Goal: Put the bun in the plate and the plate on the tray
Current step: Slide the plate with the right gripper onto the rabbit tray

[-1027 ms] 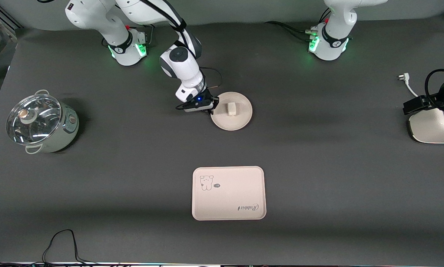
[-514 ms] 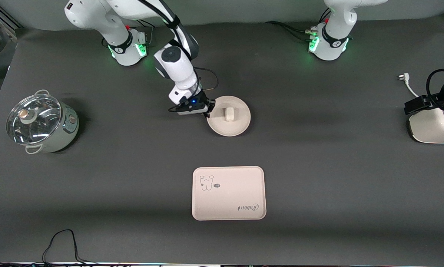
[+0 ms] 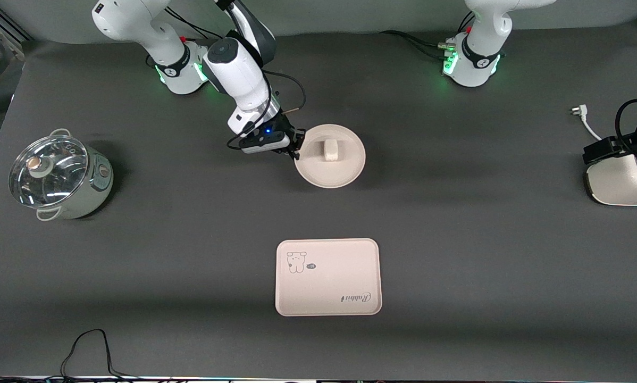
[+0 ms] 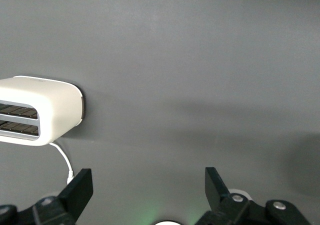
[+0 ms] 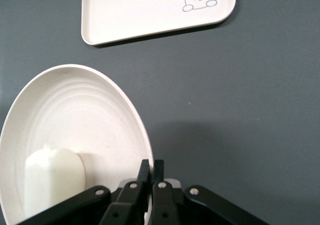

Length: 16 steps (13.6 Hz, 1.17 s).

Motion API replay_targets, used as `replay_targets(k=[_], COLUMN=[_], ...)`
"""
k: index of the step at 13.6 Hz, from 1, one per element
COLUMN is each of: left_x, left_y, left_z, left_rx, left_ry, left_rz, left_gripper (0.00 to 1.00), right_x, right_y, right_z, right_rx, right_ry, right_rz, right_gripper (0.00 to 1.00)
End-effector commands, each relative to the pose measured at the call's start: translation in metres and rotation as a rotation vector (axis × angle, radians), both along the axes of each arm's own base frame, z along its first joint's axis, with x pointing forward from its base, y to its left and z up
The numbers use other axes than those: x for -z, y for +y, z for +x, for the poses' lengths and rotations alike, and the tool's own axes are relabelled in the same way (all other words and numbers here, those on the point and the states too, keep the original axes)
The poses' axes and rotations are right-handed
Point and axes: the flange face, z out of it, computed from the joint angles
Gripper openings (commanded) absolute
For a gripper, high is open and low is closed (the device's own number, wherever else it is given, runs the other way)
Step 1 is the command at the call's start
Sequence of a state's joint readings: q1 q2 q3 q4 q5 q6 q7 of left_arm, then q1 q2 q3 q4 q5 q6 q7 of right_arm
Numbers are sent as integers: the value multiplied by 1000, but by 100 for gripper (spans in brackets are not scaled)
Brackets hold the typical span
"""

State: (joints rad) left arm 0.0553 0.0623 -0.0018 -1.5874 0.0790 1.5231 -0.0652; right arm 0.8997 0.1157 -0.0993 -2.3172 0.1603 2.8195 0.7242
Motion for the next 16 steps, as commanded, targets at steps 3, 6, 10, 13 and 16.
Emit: replay_targets(k=[3,6,10,13,16], left_x=[-9,-9,-9,-9,-8], left_y=[1,1,1,1,1], left_z=[-7,-7,-6,-6,-6], left_rx=[15,16,16,16,16], left_ry=[2,0,-3,-3,-1], left_rz=[-8,-8,-9,-8,-8], left_gripper=[100,100,100,100,100], right_x=[-17,-20,-11,9,37], right_y=[10,1,-13,-6,-4], right_z=[70,137,219,278,302], right_rx=[40,76,120,125,125], right_ry=[24,55,25,-1,-11], right_rz=[-7,51,129,130,119], right_gripper=[0,0,0,0,0])
